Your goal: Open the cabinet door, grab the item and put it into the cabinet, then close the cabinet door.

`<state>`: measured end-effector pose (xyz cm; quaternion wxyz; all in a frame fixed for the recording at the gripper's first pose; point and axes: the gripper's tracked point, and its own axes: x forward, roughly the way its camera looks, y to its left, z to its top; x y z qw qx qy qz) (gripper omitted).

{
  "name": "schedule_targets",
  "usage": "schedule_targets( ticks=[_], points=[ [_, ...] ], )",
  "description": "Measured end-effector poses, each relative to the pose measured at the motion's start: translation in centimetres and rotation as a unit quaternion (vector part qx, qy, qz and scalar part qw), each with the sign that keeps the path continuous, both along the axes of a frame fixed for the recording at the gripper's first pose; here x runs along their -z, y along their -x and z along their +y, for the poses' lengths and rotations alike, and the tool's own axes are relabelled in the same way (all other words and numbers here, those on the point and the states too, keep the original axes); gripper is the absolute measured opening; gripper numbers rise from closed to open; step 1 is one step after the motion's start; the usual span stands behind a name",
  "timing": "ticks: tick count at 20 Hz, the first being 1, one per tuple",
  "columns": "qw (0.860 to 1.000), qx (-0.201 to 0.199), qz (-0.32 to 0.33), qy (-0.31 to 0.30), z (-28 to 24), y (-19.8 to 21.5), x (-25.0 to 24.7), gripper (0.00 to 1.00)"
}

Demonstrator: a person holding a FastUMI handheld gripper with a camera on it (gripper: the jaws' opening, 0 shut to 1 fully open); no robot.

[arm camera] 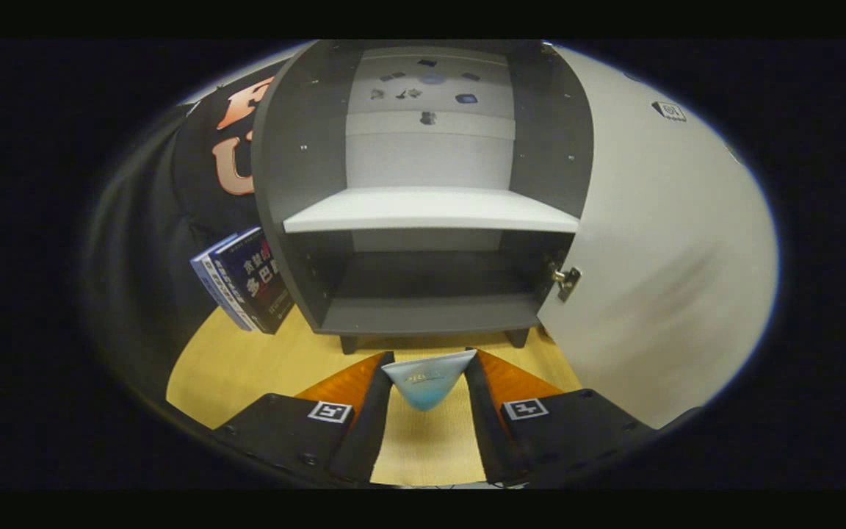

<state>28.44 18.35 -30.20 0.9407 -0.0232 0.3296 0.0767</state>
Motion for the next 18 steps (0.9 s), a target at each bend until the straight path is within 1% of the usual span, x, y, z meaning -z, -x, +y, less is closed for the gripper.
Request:
schedule_targets(
  ticks=[2, 4, 6, 9, 13, 18],
  points=[
    [1.000, -0.007, -0.016, -0.021, 1.4, -1.8, -3.9, 0.61],
    [0.999, -0.015, -0.040, -0.013, 1.8, -3.9, -7.4, 0.61],
    [0.998, -0.018, -0.057, -0.002, 2.1, -5.7, -9.9, 0.61],
    [0.997, -0.015, -0.073, -0.007, 2.8, -8.2, -12.7, 0.61],
    [0.996, -0.008, -0.093, 0.001, 2.5, -11.6, -15.5, 0.61],
    [0.996, 0.013, -0.088, 0.015, 1.7, -16.3, -15.7, 0.61]
  ],
)
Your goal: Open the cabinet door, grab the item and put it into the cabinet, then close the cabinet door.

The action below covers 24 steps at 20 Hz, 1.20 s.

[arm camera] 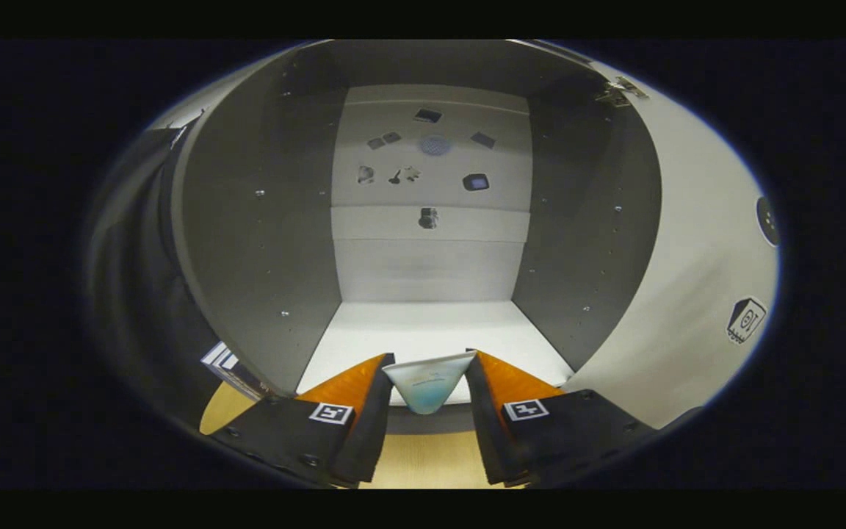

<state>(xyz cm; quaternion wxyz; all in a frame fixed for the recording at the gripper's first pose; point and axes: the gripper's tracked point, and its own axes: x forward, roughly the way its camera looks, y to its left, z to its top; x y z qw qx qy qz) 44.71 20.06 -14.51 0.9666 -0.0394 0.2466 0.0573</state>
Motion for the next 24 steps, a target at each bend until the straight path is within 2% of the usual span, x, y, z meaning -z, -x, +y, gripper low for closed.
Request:
schedule_targets(
  ticks=[3, 7, 11, 12, 13, 14, 15, 17, 20, 24],
  points=[
    [1.000, 0.004, 0.020, 0.024, -0.3, -2.5, 1.4, 0.61],
    [0.998, 0.004, 0.056, 0.038, -0.3, -3.6, 3.5, 0.61],
    [0.998, 0.016, 0.047, 0.036, -0.7, -4.4, 3.7, 0.64],
    [0.998, 0.019, 0.043, 0.033, -0.9, -4.5, 3.3, 0.69],
    [0.999, 0.018, 0.035, 0.026, -0.9, -4.5, 2.9, 0.79],
    [0.999, 0.016, 0.027, 0.023, -0.9, -4.1, 2.4, 0.95],
    [0.999, 0.018, 0.013, 0.023, -1.2, -3.9, 1.5, 0.97],
    [1.000, 0.010, -0.004, 0.011, -1.0, -2.4, 0.0, 1.00],
    [0.999, -0.002, -0.037, -0.009, -1.3, 0.9, -2.5, 0.98],
    [0.997, -0.010, -0.072, -0.029, -2.6, 7.0, -5.3, 0.98]
  ],
)
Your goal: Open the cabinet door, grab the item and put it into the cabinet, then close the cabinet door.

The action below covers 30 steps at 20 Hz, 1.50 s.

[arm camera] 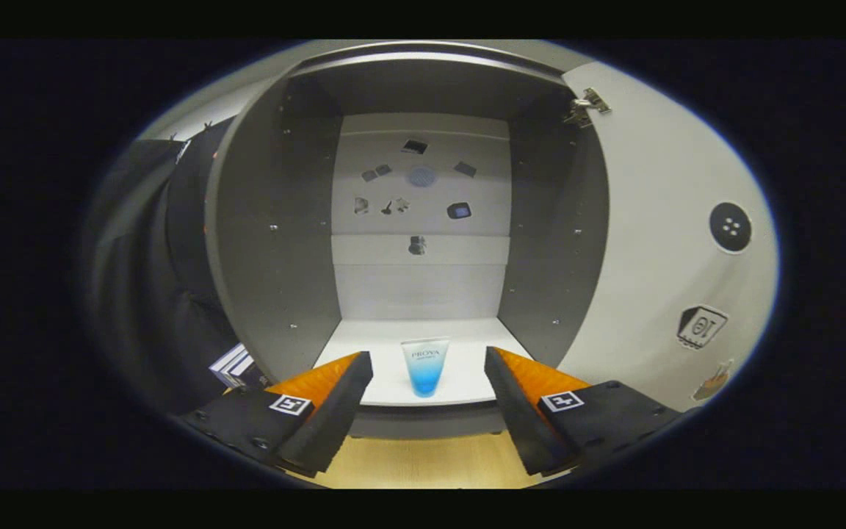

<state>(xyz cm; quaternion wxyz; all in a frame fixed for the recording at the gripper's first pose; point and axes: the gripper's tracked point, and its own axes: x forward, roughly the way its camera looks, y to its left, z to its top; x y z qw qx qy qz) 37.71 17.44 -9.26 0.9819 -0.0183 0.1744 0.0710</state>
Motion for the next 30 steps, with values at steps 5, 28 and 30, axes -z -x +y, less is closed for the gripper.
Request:
schedule_targets(
  ticks=[5, 28, 30],
  points=[
    [0.999, 0.002, -0.038, -0.029, -3.3, 9.8, -2.7, 0.98],
    [0.985, 0.148, -0.083, -0.010, -31.0, 29.7, -3.1, 0.99],
    [0.984, 0.162, -0.079, -0.013, -32.7, 28.5, -1.5, 1.00]
  ],
)
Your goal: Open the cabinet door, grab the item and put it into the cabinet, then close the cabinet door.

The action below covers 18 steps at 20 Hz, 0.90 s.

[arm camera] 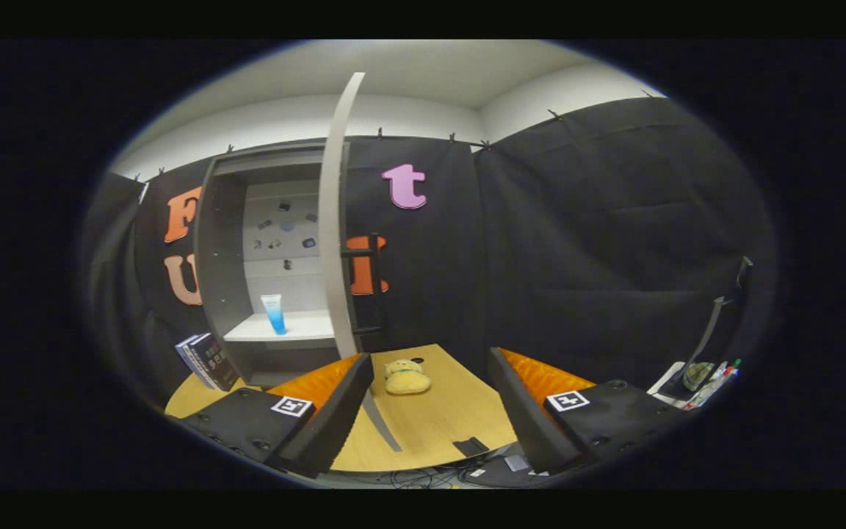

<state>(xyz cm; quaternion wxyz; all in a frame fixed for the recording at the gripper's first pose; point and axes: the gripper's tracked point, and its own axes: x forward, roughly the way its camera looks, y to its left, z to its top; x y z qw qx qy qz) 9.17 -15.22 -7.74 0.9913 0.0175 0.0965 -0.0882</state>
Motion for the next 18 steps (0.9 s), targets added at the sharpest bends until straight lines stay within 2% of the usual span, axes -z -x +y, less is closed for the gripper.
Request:
schedule_targets(
  ticks=[5, 9, 18],
  points=[
    [0.999, 0.023, 0.033, -0.008, -2.4, -4.3, 5.0, 0.99],
    [0.999, 0.027, 0.044, -0.015, -2.7, -7.3, 7.0, 0.99],
    [0.999, 0.015, 0.045, -0.016, -1.6, -8.4, 7.6, 0.97]
  ],
)
